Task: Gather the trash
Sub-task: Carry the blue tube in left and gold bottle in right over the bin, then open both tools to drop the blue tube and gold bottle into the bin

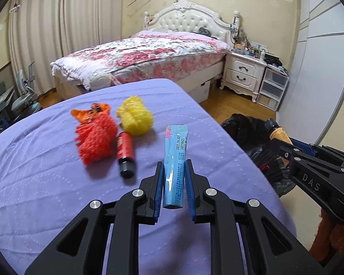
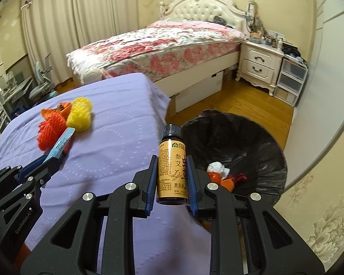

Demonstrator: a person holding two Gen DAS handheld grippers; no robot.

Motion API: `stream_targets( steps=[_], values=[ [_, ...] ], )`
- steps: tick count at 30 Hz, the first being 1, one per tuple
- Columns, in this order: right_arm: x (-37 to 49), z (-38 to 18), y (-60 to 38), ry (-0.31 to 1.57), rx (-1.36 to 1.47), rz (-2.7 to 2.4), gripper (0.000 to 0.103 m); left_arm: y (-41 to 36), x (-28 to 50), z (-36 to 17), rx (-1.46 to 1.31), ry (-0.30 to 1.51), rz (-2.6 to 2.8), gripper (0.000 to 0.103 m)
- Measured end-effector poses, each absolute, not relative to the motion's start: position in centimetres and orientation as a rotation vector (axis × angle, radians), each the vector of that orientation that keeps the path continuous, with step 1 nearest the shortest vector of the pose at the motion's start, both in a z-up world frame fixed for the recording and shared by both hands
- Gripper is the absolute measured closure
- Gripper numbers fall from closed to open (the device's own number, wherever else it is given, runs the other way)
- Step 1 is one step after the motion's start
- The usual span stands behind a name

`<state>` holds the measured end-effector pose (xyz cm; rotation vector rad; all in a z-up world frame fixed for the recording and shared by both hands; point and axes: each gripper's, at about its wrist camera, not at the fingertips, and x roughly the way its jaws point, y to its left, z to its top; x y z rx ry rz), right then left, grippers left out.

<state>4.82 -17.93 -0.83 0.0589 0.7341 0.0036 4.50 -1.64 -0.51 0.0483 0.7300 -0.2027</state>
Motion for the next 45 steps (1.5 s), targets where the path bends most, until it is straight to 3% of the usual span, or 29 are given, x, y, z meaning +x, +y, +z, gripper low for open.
stream_targets(
  steps=[24,45],
  values=[
    [7.1,-2.7,-26.8,0.738,0.169,-0.181,0.080,-11.9,9.8,-1.7,0.165,0.728,-0.280,0.084],
    [8.2,-3.3,-29.2,0.736,0.196,-0.248,0.080,-15.4,12.4,-3.3,0.219,0.763,-0.267,0.084]
  ],
)
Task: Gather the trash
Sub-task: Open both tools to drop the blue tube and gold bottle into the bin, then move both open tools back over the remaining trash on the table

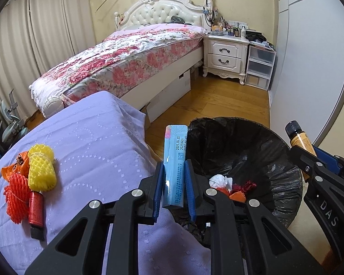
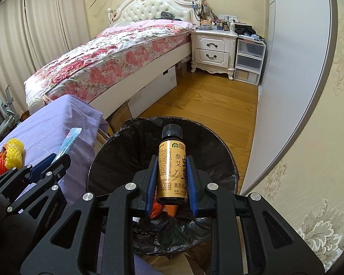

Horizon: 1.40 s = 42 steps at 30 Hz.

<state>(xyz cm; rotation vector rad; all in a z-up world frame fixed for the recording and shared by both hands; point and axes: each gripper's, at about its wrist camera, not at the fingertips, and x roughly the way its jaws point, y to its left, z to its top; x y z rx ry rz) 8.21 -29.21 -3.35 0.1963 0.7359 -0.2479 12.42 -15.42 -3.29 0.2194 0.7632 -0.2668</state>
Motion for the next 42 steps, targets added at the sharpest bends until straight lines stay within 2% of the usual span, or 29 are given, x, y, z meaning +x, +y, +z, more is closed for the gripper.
stream_targets(
  steps=[5,8,9,11,12,14,18,20,26,42],
  values=[
    [8.3,-3.4,-29.2,0.739,0.196,-0.251,0.080,-15.8,12.9,-3.5,0.220,0.779,-0.272,0.084],
    [8.3,-3.4,-29.3,0.735,0.199,-0.256,0.079,-16.0,12.8,-3.6,0.238,0.783,-0.274,0.080],
    [8.2,-3.4,-29.3,0.731,0.203,-0.261,0.078,-16.0,12.8,-3.6,0.243,0.784,-0.273,0.077],
    [8.2,-3.5,-29.6,0.730,0.212,-0.265,0.076,-16.0,12.9,-3.5,0.243,0.779,-0.266,0.061],
    [8.2,-3.5,-29.7,0.729,0.214,-0.268,0.075,-15.9,12.8,-3.5,0.239,0.776,-0.265,0.061],
    [8.2,-3.5,-29.9,0.724,0.217,-0.277,0.065,-15.8,12.9,-3.4,0.237,0.776,-0.262,0.056],
    [7.9,-3.5,-30.0,0.717,0.218,-0.287,0.061,-15.4,12.9,-3.3,0.222,0.772,-0.253,0.044],
    [7.8,-3.4,-30.0,0.713,0.216,-0.293,0.055,-15.2,12.8,-3.1,0.218,0.771,-0.247,0.038],
    [7.4,-3.4,-29.9,0.713,0.225,-0.292,0.047,-13.3,12.0,-2.7,0.212,0.761,-0.215,0.034],
    [7.1,-4.0,-23.9,0.758,0.172,-0.169,0.045,-4.6,9.0,-1.5,0.140,0.743,-0.079,0.032]
  ],
)
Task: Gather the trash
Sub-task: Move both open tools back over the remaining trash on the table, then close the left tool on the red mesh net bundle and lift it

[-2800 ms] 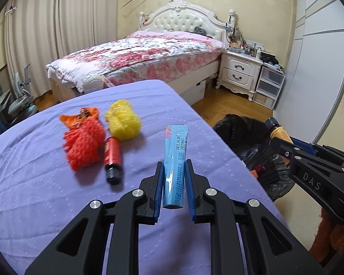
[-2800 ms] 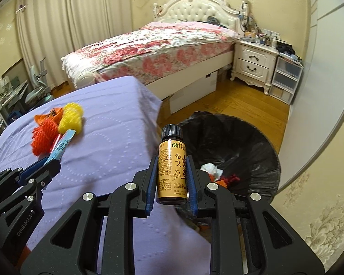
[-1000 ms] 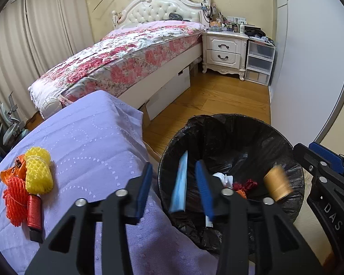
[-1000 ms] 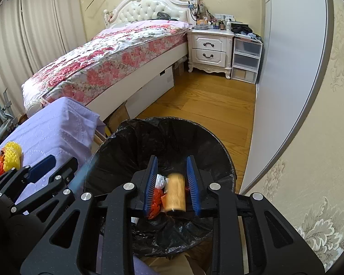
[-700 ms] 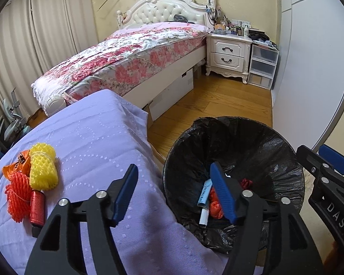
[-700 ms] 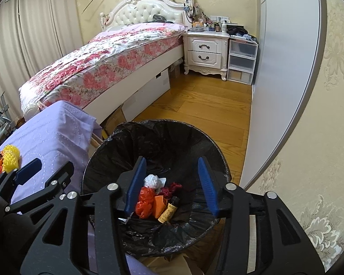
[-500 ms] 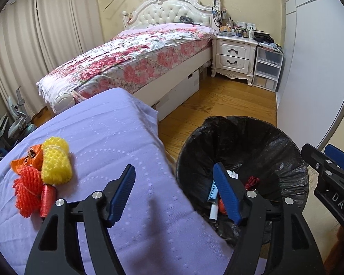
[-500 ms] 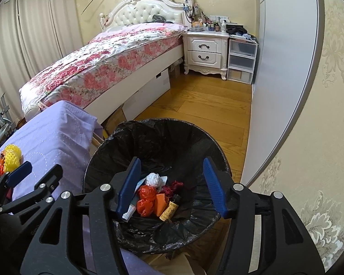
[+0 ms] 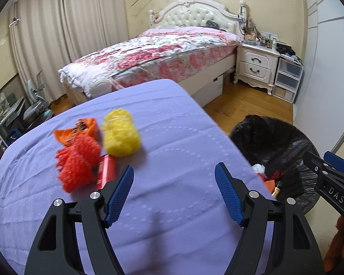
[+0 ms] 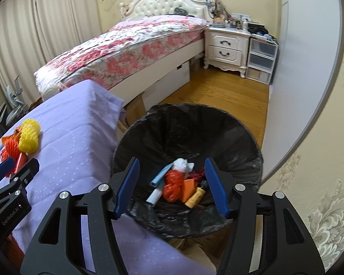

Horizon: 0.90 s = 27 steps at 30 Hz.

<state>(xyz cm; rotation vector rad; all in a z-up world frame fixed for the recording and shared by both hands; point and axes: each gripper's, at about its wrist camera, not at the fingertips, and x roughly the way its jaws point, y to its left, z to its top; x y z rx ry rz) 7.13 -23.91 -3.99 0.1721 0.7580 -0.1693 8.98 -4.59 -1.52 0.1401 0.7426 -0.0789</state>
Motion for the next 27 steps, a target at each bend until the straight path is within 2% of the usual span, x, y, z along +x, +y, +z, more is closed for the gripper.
stream_targets(
  steps=[14,25,27],
  values=[
    [8.1,-3.5,-16.3,0.787,0.091,-0.006,0.045,4.4,8.3,-1.8,0.066,0.756,0.091,0.032],
    [8.7,-3.8,-12.0,0.807,0.030,0.063,0.045,7.0,10.3,-2.8,0.038,0.778,0.058,0.032],
    [8.8,-3.9,-11.6,0.811,0.022,0.067,0.045,7.2,10.6,-2.9,0.037,0.786,0.038,0.035]
  ],
)
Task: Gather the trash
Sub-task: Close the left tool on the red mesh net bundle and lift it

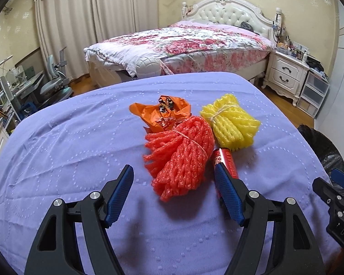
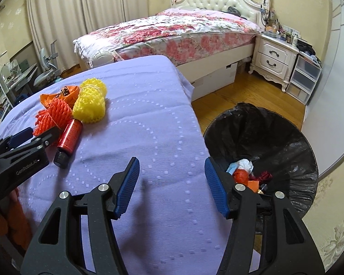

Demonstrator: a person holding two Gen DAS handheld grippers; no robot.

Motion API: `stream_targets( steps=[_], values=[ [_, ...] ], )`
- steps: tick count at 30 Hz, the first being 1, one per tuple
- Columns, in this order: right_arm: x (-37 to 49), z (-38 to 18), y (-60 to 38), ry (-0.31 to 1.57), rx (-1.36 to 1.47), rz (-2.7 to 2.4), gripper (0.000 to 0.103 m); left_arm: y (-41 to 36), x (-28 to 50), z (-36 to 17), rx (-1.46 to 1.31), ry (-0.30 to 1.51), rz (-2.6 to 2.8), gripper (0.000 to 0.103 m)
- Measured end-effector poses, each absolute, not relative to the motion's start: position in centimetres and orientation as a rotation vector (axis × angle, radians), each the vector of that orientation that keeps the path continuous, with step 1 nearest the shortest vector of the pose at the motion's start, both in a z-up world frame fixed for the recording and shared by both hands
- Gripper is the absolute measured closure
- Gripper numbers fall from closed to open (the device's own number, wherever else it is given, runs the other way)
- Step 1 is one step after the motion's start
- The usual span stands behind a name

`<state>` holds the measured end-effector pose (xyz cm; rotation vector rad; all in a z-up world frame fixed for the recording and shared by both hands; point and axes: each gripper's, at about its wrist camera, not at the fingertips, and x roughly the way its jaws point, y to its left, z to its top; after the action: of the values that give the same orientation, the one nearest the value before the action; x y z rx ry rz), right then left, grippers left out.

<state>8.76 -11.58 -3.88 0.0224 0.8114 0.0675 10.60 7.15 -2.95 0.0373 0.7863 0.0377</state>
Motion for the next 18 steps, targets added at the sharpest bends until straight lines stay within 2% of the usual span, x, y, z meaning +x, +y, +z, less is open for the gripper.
stream_targets(
  steps=[4,8,18],
  values=[
    [8.8,-4.0,-11.2,0.817,0.015,0.069,0.045,7.1,10.8,-3.3,0.039,0.810,0.002,0.054],
    [8.8,-4.1,-11.1,0.818,0.012,0.068,0.045,6.9,10.5,-3.3,0.040,0.810,-0.018,0.063],
    [8.5,-4.2,-9.7,0.814,-0.005,0.100,0.045,8.3,7.8,-2.8,0.013,0.799,-0.013,0.065]
  ],
)
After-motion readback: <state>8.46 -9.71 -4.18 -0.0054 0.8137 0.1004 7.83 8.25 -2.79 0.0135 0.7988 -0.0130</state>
